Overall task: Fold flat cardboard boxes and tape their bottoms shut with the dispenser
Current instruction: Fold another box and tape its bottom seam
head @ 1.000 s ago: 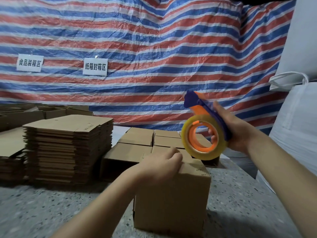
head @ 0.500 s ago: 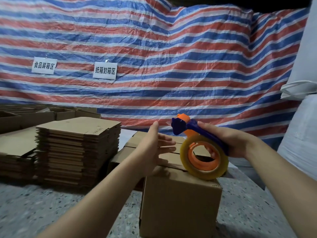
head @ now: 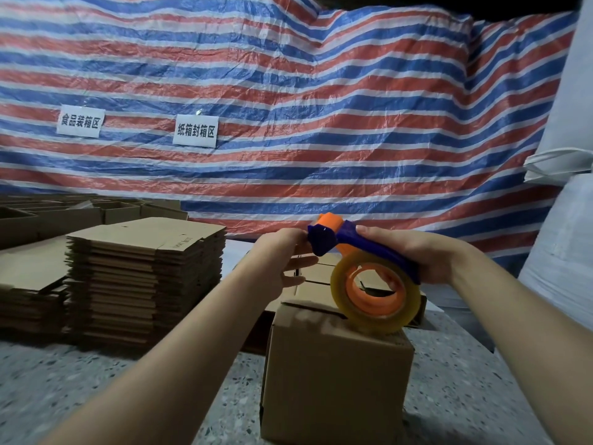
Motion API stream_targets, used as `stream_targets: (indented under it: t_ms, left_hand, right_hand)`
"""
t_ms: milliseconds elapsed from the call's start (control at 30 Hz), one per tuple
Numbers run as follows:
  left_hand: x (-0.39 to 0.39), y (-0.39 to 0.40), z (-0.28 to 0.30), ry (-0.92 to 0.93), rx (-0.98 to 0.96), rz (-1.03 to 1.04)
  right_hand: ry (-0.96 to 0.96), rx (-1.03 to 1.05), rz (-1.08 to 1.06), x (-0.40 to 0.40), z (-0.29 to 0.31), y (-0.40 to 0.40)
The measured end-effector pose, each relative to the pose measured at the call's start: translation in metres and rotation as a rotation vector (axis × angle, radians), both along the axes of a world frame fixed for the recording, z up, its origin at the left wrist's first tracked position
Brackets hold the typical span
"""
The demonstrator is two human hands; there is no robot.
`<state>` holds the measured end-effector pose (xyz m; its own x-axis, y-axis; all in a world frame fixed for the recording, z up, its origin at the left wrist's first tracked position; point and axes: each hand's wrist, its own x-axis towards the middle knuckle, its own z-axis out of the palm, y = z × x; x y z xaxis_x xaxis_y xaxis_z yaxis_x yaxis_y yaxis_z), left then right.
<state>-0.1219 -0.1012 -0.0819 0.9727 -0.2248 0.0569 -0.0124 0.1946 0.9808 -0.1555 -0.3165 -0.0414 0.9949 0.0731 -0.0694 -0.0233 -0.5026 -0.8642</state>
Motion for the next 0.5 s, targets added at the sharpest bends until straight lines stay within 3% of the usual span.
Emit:
stream_targets:
  t_ms: [300,500]
  left_hand:
    - [0.005,-0.017,-0.011,0.236,-0.225,0.064]
    - [0.002,-0.018,-0.03,0.235,-0.245,0.198]
  right_hand:
    - [0.05,-0.087,-0.007,0.005,0.012,0.008]
    - [0.098,-0.199,-0.036,0.005,0.02,0.013]
